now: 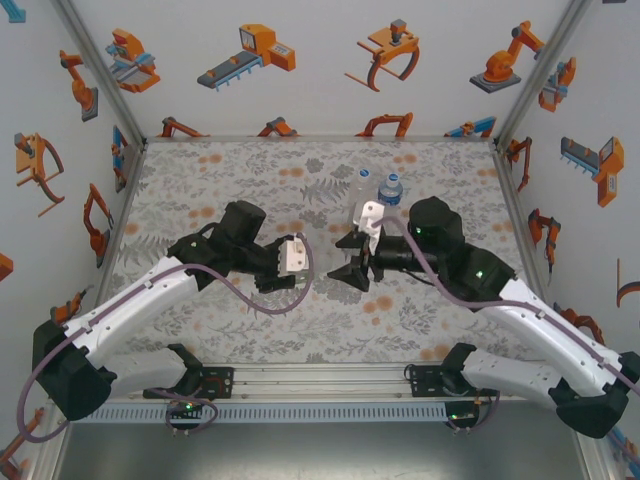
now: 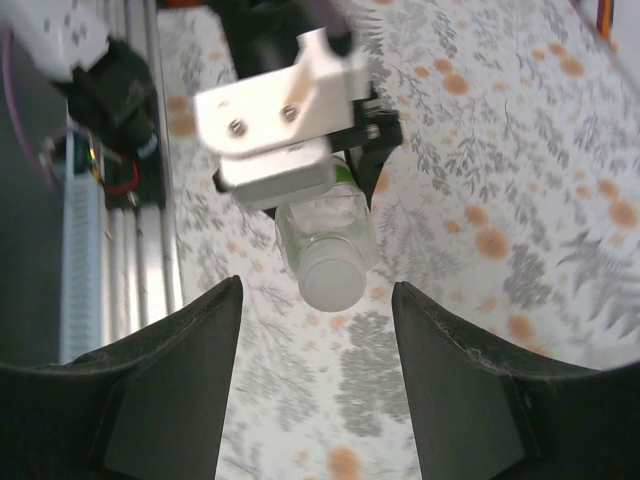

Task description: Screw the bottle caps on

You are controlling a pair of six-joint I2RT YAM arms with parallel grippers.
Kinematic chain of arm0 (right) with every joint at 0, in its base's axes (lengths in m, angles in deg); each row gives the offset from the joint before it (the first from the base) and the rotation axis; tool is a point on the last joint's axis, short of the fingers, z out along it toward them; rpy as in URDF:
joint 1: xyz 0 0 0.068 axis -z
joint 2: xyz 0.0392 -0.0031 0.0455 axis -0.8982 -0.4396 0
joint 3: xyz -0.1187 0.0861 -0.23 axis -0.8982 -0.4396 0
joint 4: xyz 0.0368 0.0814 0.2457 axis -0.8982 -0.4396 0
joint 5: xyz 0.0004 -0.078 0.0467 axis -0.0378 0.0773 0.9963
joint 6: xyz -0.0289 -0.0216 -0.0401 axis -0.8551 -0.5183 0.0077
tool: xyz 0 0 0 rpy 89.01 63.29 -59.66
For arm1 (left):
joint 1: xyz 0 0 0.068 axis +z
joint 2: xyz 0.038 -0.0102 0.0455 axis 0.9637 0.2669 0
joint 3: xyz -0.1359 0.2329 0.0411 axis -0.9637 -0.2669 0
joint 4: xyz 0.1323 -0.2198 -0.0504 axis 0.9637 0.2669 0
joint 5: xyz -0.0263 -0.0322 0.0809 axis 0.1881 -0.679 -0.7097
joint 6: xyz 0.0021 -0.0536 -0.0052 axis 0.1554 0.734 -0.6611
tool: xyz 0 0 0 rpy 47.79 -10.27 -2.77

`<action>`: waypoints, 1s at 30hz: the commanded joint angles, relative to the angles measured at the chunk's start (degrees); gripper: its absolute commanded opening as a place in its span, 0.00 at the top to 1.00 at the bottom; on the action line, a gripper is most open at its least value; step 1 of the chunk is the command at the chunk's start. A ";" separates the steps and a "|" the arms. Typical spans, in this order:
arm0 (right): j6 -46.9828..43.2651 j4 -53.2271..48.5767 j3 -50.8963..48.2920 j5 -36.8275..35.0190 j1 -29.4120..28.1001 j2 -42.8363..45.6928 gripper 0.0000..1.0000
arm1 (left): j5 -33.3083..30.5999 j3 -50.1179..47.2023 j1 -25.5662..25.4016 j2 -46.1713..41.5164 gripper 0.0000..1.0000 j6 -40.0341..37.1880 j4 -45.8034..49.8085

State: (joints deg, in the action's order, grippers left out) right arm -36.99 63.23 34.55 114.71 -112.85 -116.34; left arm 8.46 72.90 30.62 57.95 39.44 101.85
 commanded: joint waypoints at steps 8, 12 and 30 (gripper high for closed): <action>-16.70 -1.90 1.79 7.25 -0.10 -3.86 0.46 | 5.22 1.86 -0.32 -1.29 1.00 -2.26 1.85; -15.85 -0.14 0.70 7.16 -0.18 -4.21 0.50 | 5.50 1.87 -0.32 -1.33 1.00 -2.22 1.94; -8.55 2.31 -1.71 4.44 -0.45 -5.36 0.78 | 4.93 1.99 -0.31 -1.62 1.00 -2.10 1.92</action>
State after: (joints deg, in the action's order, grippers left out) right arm -48.79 63.03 33.94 120.17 -112.91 -122.16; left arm 11.87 72.90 30.62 57.51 38.59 103.34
